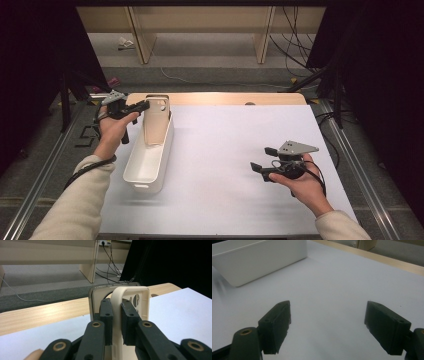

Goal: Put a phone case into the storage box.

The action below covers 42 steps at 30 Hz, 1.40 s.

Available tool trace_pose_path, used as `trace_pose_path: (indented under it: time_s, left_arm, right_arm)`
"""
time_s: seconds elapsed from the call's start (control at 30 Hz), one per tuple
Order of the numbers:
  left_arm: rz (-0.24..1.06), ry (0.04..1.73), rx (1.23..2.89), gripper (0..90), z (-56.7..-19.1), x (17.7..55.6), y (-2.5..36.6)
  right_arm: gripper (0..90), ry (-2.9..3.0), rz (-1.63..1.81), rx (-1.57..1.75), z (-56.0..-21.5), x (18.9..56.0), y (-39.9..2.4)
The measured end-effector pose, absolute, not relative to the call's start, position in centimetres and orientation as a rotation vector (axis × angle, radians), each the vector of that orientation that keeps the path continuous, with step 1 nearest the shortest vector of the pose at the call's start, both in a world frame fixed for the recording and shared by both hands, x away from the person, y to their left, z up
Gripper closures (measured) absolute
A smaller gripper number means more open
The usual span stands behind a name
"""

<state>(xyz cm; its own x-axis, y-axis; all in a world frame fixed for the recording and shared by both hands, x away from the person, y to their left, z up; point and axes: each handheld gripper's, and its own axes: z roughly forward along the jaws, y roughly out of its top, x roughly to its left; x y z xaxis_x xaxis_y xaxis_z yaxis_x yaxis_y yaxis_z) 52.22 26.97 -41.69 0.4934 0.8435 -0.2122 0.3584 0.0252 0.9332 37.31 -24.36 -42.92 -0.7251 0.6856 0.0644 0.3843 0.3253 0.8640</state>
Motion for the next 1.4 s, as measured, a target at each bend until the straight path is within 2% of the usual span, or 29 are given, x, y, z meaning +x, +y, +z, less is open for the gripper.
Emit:
trace_pose_path:
  time_s: [0.27,0.7,1.2,1.4]
  left_arm:
    - [0.525,1.081,1.583,79.6,-41.9,52.3,27.1]
    - [0.589,1.142,1.650,69.7,-41.7,52.5,27.1]
    - [0.651,1.113,1.688,64.7,-40.7,52.0,26.6]
    - [0.639,1.113,1.678,54.0,-39.7,51.3,26.4]
  right_arm:
    - [22.3,2.283,1.357,0.957,-42.9,37.3,-24.4]
    - [22.3,2.286,1.357,0.956,-42.9,37.3,-24.3]
    - [22.3,2.288,1.357,0.955,-43.0,37.3,-24.3]
    - [22.3,2.288,1.357,0.955,-43.0,37.3,-24.3]
